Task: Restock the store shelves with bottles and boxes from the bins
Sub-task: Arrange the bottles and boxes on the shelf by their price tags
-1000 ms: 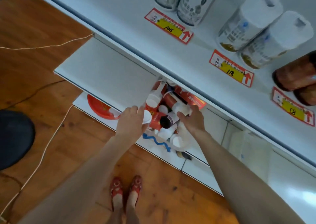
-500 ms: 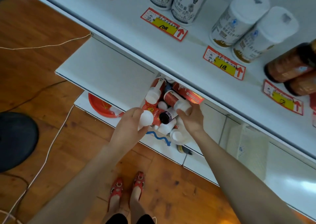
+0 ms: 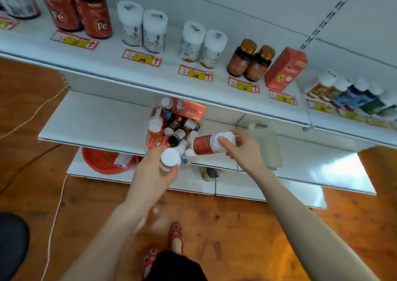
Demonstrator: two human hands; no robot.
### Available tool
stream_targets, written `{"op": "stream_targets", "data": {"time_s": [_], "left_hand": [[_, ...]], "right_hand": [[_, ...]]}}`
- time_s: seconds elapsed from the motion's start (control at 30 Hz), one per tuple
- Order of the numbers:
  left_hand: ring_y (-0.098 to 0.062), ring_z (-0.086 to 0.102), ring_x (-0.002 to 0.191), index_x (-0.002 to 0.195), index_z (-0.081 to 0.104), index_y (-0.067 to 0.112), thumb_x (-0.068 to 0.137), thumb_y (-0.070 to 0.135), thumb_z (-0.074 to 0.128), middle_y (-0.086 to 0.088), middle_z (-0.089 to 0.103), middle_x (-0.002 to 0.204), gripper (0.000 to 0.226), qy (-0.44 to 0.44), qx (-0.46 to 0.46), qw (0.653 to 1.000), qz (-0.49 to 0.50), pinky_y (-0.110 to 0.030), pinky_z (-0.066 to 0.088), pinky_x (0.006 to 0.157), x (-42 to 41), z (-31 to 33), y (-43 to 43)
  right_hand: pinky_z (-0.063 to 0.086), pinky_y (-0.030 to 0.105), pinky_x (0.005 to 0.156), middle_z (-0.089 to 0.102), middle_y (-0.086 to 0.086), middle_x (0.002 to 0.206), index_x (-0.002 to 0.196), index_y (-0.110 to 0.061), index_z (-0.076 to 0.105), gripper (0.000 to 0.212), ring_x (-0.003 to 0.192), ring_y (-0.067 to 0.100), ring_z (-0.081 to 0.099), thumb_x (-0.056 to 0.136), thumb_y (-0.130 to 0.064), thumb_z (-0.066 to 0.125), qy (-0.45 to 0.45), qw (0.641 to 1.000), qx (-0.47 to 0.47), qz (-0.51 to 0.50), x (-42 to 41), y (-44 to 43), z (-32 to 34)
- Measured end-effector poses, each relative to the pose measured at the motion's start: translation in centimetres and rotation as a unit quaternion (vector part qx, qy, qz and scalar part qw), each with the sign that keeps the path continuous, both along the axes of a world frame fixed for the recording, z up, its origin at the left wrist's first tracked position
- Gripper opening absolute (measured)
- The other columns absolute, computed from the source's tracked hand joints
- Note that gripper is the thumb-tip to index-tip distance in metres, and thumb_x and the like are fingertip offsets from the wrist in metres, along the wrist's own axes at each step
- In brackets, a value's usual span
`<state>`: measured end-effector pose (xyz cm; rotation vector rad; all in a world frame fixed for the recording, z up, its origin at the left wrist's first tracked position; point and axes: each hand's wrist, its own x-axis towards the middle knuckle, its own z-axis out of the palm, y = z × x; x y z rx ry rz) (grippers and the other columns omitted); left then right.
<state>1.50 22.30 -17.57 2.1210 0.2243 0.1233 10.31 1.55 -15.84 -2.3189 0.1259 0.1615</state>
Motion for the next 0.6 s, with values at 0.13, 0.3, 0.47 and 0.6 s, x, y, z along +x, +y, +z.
{"op": "stream_targets", "data": {"time_s": [0.13,0.3,0.47,0.6], "left_hand": [[-0.014,0.051,0.088,0.104,0.054,0.017,0.076,0.012,0.073,0.006,0.055,0.094,0.034,-0.044,-0.010,0.996,-0.078,-0.019,0.035,0.070,-0.7,2.4,-2.5],[-0.010,0.048,0.090,0.103,0.053,0.020,0.077,0.016,0.072,0.008,0.053,0.095,0.032,-0.064,0.001,0.987,-0.148,-0.009,0.031,0.065,-0.3,4.3,-7.0],[-0.013,0.049,0.086,0.102,0.054,0.018,0.077,0.016,0.071,0.005,0.054,0.093,0.031,-0.087,0.012,0.970,-0.227,-0.013,0.032,0.063,0.8,6.3,-12.8],[-0.007,0.051,0.078,0.100,0.049,0.027,0.077,0.018,0.071,0.011,0.054,0.090,0.034,-0.082,-0.022,0.965,-0.248,-0.004,0.036,0.058,1.7,7.5,-18.5]], "right_hand": [[0.050,0.019,0.051,0.064,0.007,0.081,0.102,-0.017,0.055,0.028,0.053,0.014,0.062,0.084,-0.036,0.063,-0.047,0.997,0.024,-0.056,-2.9,-4.1,4.3],[0.052,0.035,0.061,0.059,0.010,0.097,0.114,-0.011,0.058,0.036,0.061,0.023,0.060,0.082,-0.025,0.067,-0.074,0.989,0.038,-0.122,-5.9,-10.1,7.8],[0.048,0.020,0.051,0.056,0.004,0.086,0.119,-0.017,0.053,0.033,0.057,0.019,0.059,0.088,-0.022,0.060,-0.083,0.984,0.031,-0.152,-8.4,-16.8,10.1],[0.048,0.021,0.049,0.063,0.017,0.083,0.108,-0.021,0.058,0.022,0.053,0.018,0.059,0.087,-0.027,0.060,-0.088,0.978,0.016,-0.187,-9.4,-22.8,11.3]]}}
